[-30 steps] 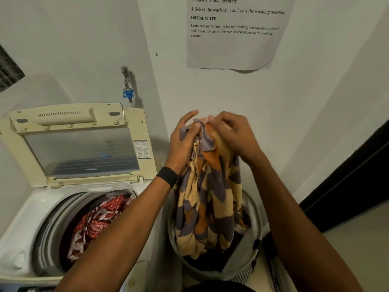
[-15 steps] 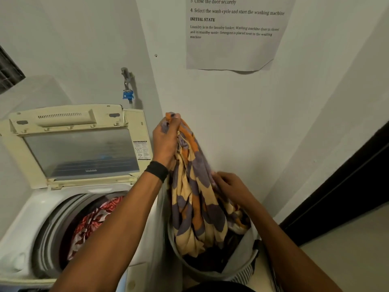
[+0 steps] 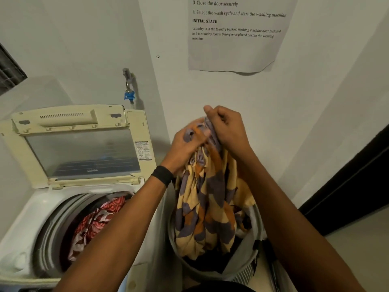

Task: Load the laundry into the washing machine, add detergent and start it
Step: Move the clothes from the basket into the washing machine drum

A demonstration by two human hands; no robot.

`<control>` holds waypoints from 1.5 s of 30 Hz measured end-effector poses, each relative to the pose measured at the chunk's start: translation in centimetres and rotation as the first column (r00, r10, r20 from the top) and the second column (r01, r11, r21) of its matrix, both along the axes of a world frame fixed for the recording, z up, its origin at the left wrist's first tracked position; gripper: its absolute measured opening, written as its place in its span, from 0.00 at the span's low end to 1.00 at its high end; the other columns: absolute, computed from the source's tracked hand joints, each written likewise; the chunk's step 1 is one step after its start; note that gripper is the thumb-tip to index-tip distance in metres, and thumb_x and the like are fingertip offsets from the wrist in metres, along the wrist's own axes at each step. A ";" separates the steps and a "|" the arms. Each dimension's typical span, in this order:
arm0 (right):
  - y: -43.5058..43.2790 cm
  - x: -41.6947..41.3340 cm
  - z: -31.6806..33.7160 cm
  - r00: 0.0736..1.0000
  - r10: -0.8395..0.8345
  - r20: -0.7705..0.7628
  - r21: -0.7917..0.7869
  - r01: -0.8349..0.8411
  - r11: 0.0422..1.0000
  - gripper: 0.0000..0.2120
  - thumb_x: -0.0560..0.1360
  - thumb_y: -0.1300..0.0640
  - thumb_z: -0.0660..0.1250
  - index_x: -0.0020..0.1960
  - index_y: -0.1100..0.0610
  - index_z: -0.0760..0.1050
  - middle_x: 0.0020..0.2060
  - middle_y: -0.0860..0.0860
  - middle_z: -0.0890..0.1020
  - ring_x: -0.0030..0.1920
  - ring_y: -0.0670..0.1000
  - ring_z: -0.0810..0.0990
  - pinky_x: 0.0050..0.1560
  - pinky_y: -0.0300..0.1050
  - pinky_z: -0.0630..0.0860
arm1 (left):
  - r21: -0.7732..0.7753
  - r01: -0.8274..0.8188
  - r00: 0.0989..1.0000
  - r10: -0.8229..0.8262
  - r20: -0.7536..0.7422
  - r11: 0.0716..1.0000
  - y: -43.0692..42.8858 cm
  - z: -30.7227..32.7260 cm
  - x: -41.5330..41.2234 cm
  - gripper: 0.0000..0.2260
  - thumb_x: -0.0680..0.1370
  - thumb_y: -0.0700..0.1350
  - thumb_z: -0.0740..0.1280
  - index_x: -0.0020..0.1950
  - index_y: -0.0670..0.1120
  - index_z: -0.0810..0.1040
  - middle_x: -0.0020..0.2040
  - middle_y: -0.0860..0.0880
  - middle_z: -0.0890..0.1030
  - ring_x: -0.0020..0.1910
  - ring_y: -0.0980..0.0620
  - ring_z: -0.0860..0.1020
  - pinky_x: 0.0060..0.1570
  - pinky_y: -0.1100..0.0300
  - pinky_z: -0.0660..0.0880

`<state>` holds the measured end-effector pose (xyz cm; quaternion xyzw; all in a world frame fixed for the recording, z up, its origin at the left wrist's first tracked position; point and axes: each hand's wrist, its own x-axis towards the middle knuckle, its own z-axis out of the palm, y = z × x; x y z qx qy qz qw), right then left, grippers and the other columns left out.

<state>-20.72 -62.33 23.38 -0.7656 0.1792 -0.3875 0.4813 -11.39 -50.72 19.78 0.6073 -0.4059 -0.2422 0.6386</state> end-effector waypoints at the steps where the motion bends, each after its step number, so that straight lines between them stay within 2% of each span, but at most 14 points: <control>1: 0.0 0.3 -0.4 1.000 0.004 -0.003 0.016 -0.004 1.000 0.24 0.82 0.47 0.66 0.36 0.64 0.71 0.30 0.57 0.73 0.33 0.48 0.72 0.38 0.52 0.71 | 0.034 -0.007 0.999 0.006 0.033 0.999 0.0 -0.1 0.1 0.13 0.80 0.47 0.72 0.63 0.43 0.81 0.58 0.43 0.85 0.59 0.45 0.83 0.64 0.44 0.78; 5: 0.2 -1.0 -3.0 0.998 0.039 -0.057 0.045 -0.036 0.998 0.19 0.83 0.46 0.64 0.42 0.60 0.75 0.37 0.57 0.79 0.37 0.51 0.77 0.40 0.48 0.74 | 0.014 -0.174 0.983 0.174 -0.057 0.985 0.5 -0.3 1.1 0.10 0.80 0.46 0.72 0.50 0.39 0.81 0.47 0.39 0.85 0.50 0.38 0.84 0.59 0.40 0.79; 10: 0.1 -4.6 -10.1 0.863 0.258 -0.434 0.096 -0.240 0.966 0.18 0.82 0.43 0.63 0.44 0.57 0.78 0.35 0.55 0.81 0.34 0.49 0.79 0.40 0.56 0.78 | -0.067 -0.310 0.930 0.289 -0.226 0.948 0.8 0.7 2.7 0.07 0.80 0.42 0.72 0.45 0.46 0.76 0.41 0.42 0.79 0.43 0.45 0.79 0.48 0.54 0.78; 12: -0.3 -6.5 -10.7 0.901 0.193 -0.388 0.102 -0.166 0.981 0.18 0.82 0.43 0.65 0.42 0.57 0.77 0.32 0.53 0.79 0.33 0.48 0.77 0.38 0.56 0.76 | -0.073 -0.355 0.928 0.343 -0.145 0.932 1.1 0.4 3.3 0.06 0.80 0.42 0.71 0.46 0.44 0.76 0.41 0.41 0.78 0.43 0.45 0.79 0.47 0.53 0.77; 17: -1.4 -8.0 -3.9 0.995 -0.028 -0.096 0.038 0.032 0.999 0.11 0.80 0.50 0.70 0.44 0.56 0.79 0.36 0.47 0.81 0.38 0.45 0.78 0.38 0.39 0.73 | -0.057 -0.445 0.895 0.443 -0.050 0.894 0.8 -0.7 2.9 0.06 0.78 0.38 0.72 0.44 0.47 0.78 0.43 0.41 0.82 0.44 0.50 0.81 0.52 0.50 0.79; 20: -1.3 -5.6 -0.6 1.000 -0.014 -0.027 0.055 0.016 0.998 0.07 0.78 0.51 0.73 0.47 0.54 0.83 0.41 0.46 0.85 0.44 0.45 0.82 0.46 0.41 0.77 | -0.123 -0.310 0.951 0.310 -0.025 0.943 0.1 -0.2 1.5 0.07 0.78 0.34 0.71 0.56 0.40 0.78 0.55 0.40 0.85 0.58 0.49 0.83 0.62 0.43 0.79; 23: -0.2 -3.0 -0.3 0.993 0.112 -0.049 0.088 -0.107 0.990 0.06 0.79 0.53 0.72 0.49 0.56 0.85 0.44 0.48 0.87 0.47 0.45 0.85 0.50 0.44 0.80 | -0.091 -0.059 0.998 0.059 -0.001 0.994 -0.3 0.1 -0.3 0.16 0.81 0.41 0.70 0.69 0.47 0.76 0.64 0.45 0.82 0.65 0.49 0.80 0.65 0.49 0.78; 27: -0.2 -2.8 -2.0 0.969 0.247 -0.024 0.211 -0.236 0.948 0.10 0.83 0.54 0.66 0.57 0.56 0.84 0.52 0.50 0.87 0.56 0.50 0.85 0.58 0.50 0.81 | -0.041 -0.158 0.987 0.158 0.009 0.987 -0.4 -0.4 0.1 0.08 0.81 0.47 0.71 0.52 0.42 0.81 0.48 0.42 0.85 0.50 0.42 0.84 0.58 0.40 0.80; 31: -1.1 -5.3 -6.0 0.874 0.390 -0.288 0.230 -0.332 0.915 0.10 0.79 0.49 0.71 0.55 0.54 0.78 0.46 0.56 0.84 0.47 0.56 0.85 0.46 0.54 0.81 | -0.075 -0.311 0.949 0.305 -0.087 0.947 0.3 -0.5 1.8 0.08 0.80 0.45 0.72 0.43 0.48 0.78 0.41 0.44 0.80 0.44 0.46 0.80 0.50 0.49 0.77; 33: -2.0 -6.8 -7.9 0.801 0.340 -0.492 0.104 -0.334 0.937 0.15 0.79 0.44 0.70 0.49 0.57 0.77 0.38 0.54 0.81 0.38 0.52 0.80 0.39 0.50 0.76 | -0.083 -0.358 0.928 0.344 -0.141 0.930 0.7 -0.4 2.5 0.08 0.80 0.43 0.73 0.42 0.49 0.78 0.42 0.44 0.81 0.44 0.46 0.80 0.50 0.50 0.77; 35: -3.2 -8.7 -7.6 0.799 0.276 -0.535 0.068 -0.285 0.956 0.18 0.78 0.42 0.70 0.45 0.58 0.79 0.36 0.52 0.80 0.36 0.46 0.77 0.39 0.46 0.73 | -0.095 -0.413 0.904 0.395 -0.162 0.906 1.1 -0.4 2.8 0.08 0.79 0.42 0.73 0.42 0.51 0.78 0.42 0.46 0.81 0.44 0.48 0.81 0.51 0.51 0.78; 39: -4.8 -10.6 -3.2 0.946 0.160 -0.281 0.053 -0.151 0.987 0.08 0.77 0.51 0.74 0.47 0.56 0.83 0.41 0.55 0.84 0.43 0.50 0.83 0.42 0.41 0.76 | -0.100 -0.468 0.882 0.457 -0.114 0.878 1.1 -0.7 2.6 0.10 0.78 0.40 0.74 0.41 0.50 0.77 0.39 0.49 0.79 0.42 0.51 0.79 0.48 0.54 0.77; 42: -3.3 -7.9 -1.2 0.991 0.107 -0.085 0.079 -0.100 0.992 0.08 0.76 0.56 0.75 0.48 0.61 0.83 0.42 0.62 0.84 0.41 0.49 0.82 0.43 0.42 0.76 | -0.120 -0.458 0.889 0.457 -0.037 0.881 0.2 -0.5 1.2 0.09 0.78 0.34 0.70 0.41 0.44 0.74 0.36 0.46 0.74 0.37 0.52 0.74 0.41 0.58 0.72; 45: -0.8 -3.8 -1.4 0.996 0.091 -0.021 0.144 -0.087 0.986 0.08 0.77 0.56 0.75 0.48 0.62 0.83 0.40 0.56 0.86 0.42 0.49 0.85 0.45 0.43 0.79 | -0.107 -0.312 0.945 0.320 0.067 0.944 -0.7 -0.3 -0.7 0.04 0.79 0.34 0.67 0.52 0.40 0.79 0.46 0.47 0.82 0.45 0.53 0.81 0.48 0.57 0.78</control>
